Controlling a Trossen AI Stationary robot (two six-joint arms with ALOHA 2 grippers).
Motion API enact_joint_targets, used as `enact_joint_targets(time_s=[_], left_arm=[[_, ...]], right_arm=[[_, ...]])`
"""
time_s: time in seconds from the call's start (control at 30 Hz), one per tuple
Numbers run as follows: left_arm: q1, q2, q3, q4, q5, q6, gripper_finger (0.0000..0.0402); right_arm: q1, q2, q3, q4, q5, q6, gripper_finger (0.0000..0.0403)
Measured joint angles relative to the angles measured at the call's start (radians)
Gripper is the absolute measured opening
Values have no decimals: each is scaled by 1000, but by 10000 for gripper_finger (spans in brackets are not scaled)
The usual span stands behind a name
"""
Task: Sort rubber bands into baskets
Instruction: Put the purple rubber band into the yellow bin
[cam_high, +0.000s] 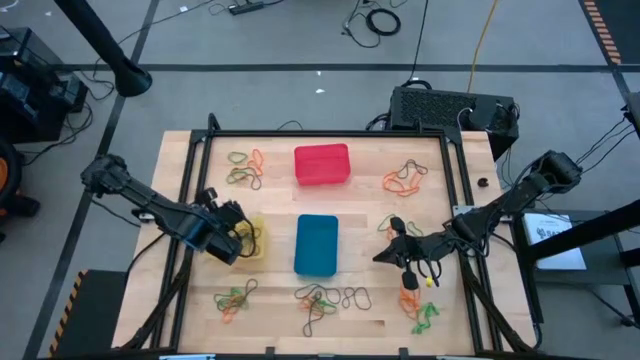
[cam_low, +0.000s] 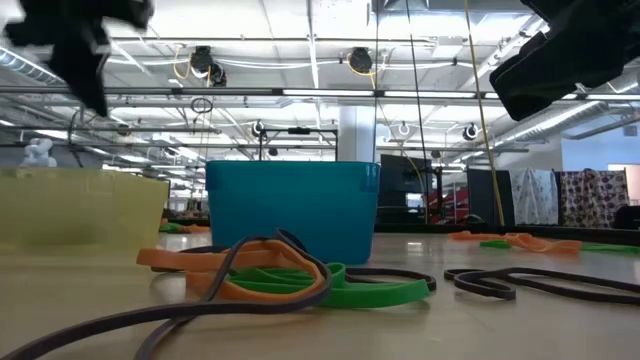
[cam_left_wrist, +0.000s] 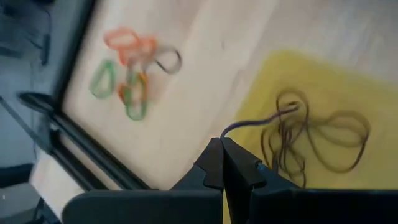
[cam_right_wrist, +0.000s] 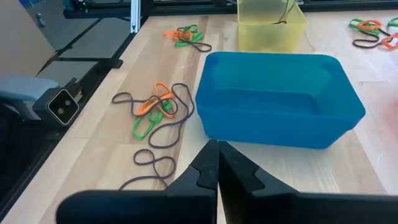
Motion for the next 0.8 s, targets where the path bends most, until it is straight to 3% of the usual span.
enact_joint_targets(time_s=[0.13,0.3,0.53,0.8], left_arm=[[0,1,-100,31,96,0,0],[0,0,-163,32,100,-36,13],[0,0,-167,107,91,-51,38],[0,1,-140,270,188,3,58]], right_arm=[[0,0,0,-1,0,0,0],[0,0,0,-1,0,0,0],[0,0,0,-1,0,-33,0],[0,0,0,-1,0,-44,0]])
